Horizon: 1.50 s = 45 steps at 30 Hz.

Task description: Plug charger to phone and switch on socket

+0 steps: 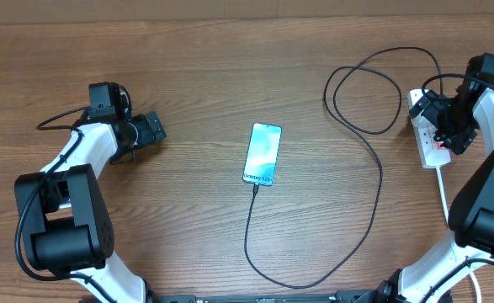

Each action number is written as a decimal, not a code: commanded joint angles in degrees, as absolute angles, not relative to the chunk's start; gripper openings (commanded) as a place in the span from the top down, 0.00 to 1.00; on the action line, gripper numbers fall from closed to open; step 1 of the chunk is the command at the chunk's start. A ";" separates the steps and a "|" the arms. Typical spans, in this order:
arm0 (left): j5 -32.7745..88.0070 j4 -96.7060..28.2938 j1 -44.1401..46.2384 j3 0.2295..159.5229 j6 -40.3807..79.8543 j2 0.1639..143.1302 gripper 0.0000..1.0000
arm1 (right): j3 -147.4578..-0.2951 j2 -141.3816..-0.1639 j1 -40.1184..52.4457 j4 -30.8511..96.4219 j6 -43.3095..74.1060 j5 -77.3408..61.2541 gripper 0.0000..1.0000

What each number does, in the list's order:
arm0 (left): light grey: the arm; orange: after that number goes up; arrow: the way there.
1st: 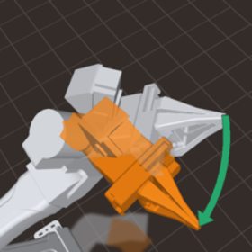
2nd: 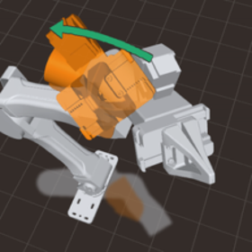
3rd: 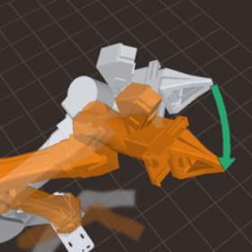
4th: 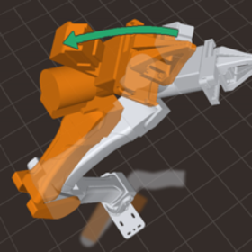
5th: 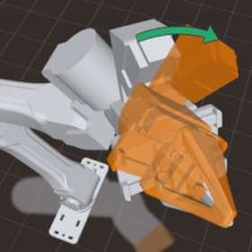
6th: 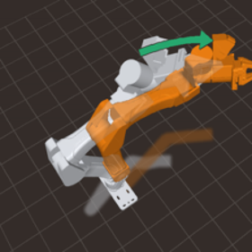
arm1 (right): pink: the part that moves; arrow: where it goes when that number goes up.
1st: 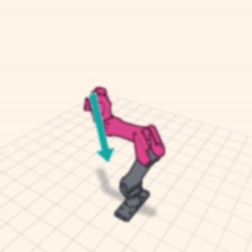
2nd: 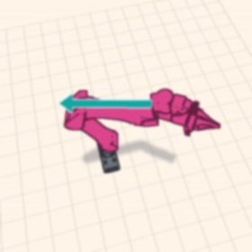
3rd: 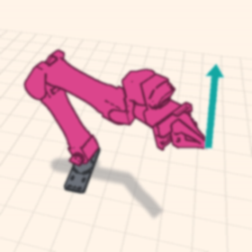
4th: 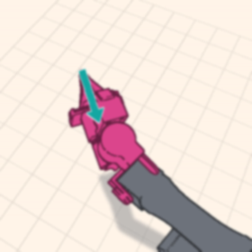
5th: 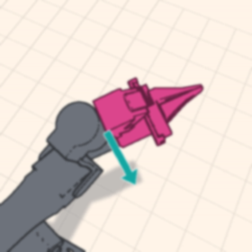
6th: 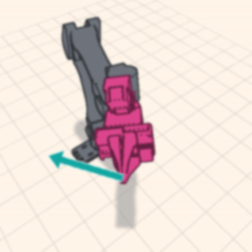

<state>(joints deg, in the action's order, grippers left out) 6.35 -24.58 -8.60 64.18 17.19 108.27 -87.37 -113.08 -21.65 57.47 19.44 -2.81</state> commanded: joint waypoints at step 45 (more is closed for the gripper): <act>5.41 -25.87 -8.19 61.76 17.37 92.44 0.00 | -87.42 -111.94 -21.76 57.12 19.20 -3.11 0.00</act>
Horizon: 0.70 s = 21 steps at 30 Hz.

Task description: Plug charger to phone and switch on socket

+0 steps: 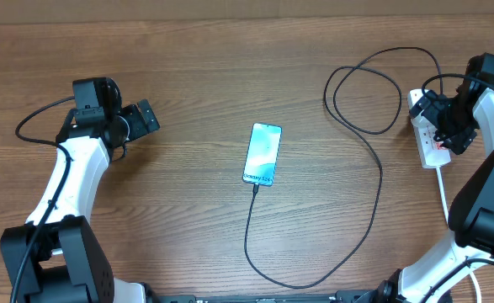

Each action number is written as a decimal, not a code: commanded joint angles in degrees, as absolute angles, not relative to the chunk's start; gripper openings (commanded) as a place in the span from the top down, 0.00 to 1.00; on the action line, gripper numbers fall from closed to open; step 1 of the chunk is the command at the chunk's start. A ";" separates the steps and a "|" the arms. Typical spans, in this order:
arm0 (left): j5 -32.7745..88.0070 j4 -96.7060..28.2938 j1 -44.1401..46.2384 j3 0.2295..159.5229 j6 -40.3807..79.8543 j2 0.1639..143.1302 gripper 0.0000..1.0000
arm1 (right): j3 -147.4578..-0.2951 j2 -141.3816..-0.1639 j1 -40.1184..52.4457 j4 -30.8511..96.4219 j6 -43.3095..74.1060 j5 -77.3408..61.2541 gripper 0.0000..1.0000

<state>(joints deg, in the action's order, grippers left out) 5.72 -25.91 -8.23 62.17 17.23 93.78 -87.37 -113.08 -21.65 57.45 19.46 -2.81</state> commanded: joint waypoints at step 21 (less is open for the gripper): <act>5.39 -25.89 -8.16 61.76 17.37 91.53 0.00 | -87.42 -111.94 -21.76 57.12 19.22 -3.11 0.00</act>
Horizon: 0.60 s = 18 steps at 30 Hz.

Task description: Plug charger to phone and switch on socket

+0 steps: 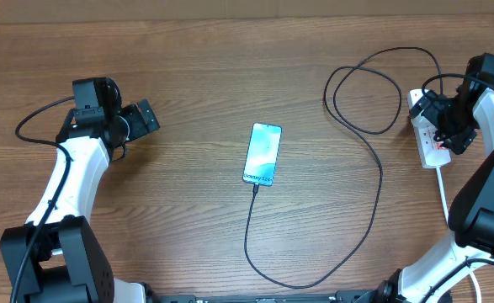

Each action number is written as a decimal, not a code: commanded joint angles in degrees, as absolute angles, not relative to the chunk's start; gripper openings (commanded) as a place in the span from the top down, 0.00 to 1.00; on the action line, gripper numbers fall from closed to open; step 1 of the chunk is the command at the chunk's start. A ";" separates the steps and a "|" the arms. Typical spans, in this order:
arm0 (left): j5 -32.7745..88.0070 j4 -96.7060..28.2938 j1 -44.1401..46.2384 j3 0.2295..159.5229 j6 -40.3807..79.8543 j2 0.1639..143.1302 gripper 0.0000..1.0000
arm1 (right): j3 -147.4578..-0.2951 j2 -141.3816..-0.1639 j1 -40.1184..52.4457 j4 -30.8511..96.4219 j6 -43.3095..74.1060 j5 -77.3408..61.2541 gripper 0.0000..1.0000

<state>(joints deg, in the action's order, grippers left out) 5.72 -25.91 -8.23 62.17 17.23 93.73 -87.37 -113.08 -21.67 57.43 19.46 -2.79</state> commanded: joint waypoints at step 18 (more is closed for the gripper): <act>5.41 -25.89 -8.16 61.76 17.37 80.42 0.00 | -87.42 -111.94 -21.76 57.12 19.20 -3.11 0.00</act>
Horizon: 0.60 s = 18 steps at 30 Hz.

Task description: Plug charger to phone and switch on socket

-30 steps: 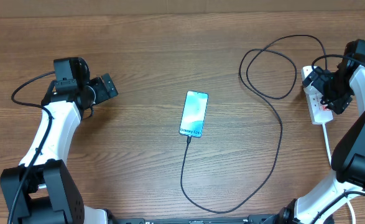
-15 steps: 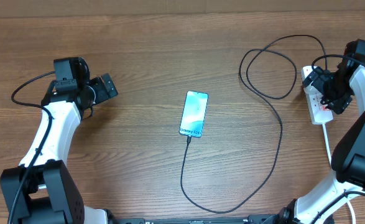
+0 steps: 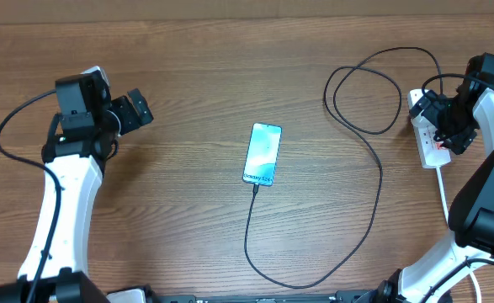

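The phone [image 3: 262,154] lies face up at the table's middle, its screen lit. The black charger cable [image 3: 373,151] is plugged into its bottom end, loops toward the front and runs up to the white socket strip [image 3: 432,135] at the right edge. My right gripper [image 3: 438,118] is down on the strip; whether its fingers are open or shut does not show. My left gripper [image 3: 139,109] hangs over bare table far left of the phone, holding nothing; its finger gap is unclear.
The cable makes a wide double loop [image 3: 364,88] at the back right between phone and strip. The strip's white lead [image 3: 443,189] runs toward the front edge. Brown wooden table [image 3: 196,219] all around.
My left arm has drawn back farther to the left and toward the back, its gripper now a little higher in the view. Phone, cable and right gripper are where they were.
The phone lay plugged in at every moment, and the right gripper stayed on the socket strip. My left gripper stood left of the phone at first, then farther left at each later moment, and now farthest from it.
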Each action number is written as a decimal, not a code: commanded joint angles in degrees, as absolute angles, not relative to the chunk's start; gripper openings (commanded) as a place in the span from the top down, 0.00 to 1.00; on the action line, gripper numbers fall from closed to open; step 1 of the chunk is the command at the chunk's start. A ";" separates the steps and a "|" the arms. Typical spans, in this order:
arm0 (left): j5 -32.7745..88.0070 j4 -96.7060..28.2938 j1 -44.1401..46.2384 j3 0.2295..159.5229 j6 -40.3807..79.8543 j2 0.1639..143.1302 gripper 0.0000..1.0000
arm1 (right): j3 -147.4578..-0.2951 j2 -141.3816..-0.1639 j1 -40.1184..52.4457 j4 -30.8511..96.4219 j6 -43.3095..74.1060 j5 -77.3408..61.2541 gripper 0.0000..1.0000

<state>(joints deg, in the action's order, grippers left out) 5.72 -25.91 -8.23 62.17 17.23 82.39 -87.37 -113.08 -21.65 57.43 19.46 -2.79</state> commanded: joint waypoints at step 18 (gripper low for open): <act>5.39 -25.96 -8.16 61.76 17.37 78.13 0.01 | -87.42 -111.94 -21.76 57.12 19.20 -3.11 0.00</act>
